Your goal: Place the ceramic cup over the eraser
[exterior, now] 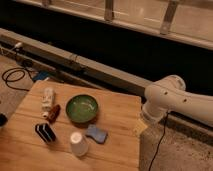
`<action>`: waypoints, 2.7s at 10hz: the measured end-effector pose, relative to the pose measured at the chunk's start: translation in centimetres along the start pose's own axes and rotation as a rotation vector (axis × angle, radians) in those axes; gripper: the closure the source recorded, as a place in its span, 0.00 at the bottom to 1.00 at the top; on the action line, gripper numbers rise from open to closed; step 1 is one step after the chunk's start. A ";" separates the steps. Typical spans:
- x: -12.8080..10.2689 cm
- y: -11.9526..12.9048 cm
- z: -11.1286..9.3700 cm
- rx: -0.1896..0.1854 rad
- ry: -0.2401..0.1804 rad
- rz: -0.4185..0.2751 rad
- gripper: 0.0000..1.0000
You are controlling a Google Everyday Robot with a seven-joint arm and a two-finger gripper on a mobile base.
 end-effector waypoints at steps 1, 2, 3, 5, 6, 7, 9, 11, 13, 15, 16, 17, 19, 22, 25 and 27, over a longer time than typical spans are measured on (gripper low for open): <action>0.0 0.0 0.0 0.000 0.000 0.000 0.20; 0.0 0.0 0.0 0.000 0.000 0.000 0.20; 0.0 0.0 0.0 0.000 0.000 0.000 0.20; 0.0 0.0 0.0 0.000 0.000 0.000 0.20; 0.0 0.0 0.0 0.000 0.000 0.000 0.20; 0.0 0.0 0.0 0.000 0.000 0.000 0.20; 0.0 0.0 0.0 0.000 0.000 0.000 0.20; 0.0 0.0 0.0 0.000 0.000 0.000 0.20; 0.0 0.0 0.1 -0.001 0.001 0.000 0.20; 0.0 0.0 0.1 -0.001 0.001 0.000 0.20; 0.0 0.0 0.1 -0.001 0.001 0.000 0.20; 0.0 0.0 0.1 -0.001 0.001 0.000 0.20; 0.0 0.0 0.1 -0.001 0.001 0.000 0.20; -0.4 0.0 0.0 -0.019 -0.005 -0.027 0.20; -3.2 2.6 -0.2 -0.052 -0.020 -0.140 0.20; -6.9 6.9 -0.4 -0.065 -0.033 -0.242 0.20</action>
